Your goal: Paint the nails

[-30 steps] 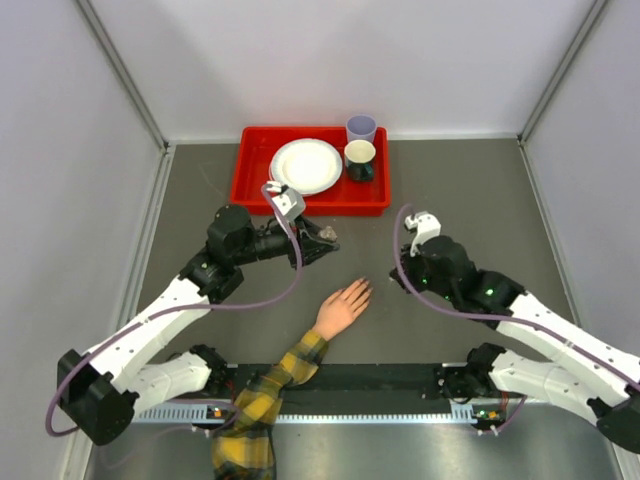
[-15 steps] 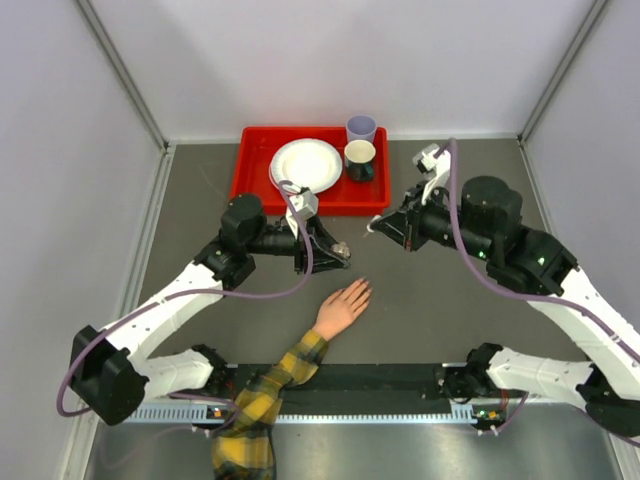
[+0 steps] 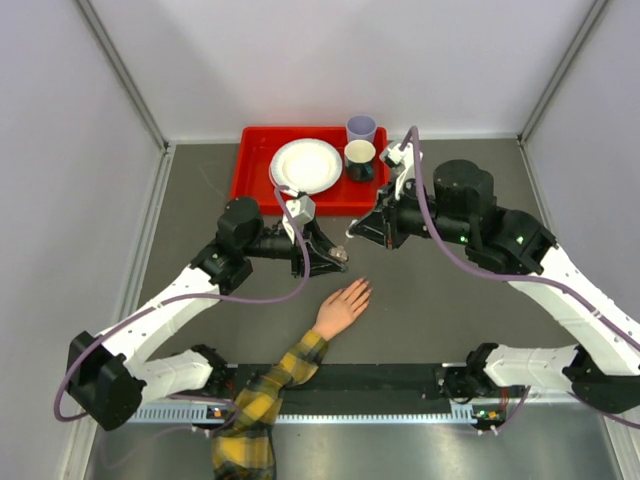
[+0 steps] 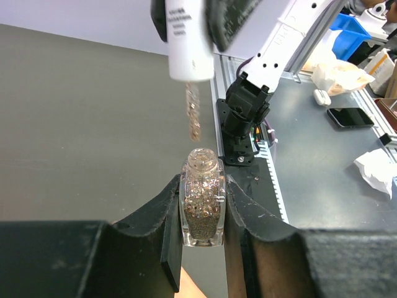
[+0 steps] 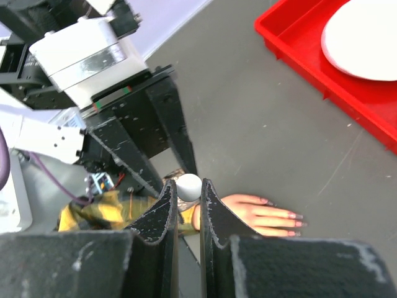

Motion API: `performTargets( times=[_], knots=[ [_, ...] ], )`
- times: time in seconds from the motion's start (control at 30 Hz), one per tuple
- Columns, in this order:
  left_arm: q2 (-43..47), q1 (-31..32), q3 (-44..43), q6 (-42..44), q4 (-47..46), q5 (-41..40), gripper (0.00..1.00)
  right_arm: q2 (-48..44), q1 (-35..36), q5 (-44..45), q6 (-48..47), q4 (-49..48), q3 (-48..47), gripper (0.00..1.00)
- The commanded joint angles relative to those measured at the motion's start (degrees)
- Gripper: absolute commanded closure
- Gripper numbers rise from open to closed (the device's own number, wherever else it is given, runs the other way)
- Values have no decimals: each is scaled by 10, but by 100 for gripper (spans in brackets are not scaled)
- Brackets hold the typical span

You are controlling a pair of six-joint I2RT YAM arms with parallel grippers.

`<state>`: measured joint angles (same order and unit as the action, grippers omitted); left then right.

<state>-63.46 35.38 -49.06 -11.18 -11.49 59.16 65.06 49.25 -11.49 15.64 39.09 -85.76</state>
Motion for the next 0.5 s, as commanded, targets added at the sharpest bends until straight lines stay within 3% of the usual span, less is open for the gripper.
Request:
performTargets(
  times=[0.0, 0.47],
  knots=[
    [17, 3, -2, 16, -3, 10, 100, 2, 15, 1, -12, 1, -34, 100],
    [21, 5, -3, 25, 8, 6, 100, 20, 21, -9, -8, -8, -33, 100]
  ],
)
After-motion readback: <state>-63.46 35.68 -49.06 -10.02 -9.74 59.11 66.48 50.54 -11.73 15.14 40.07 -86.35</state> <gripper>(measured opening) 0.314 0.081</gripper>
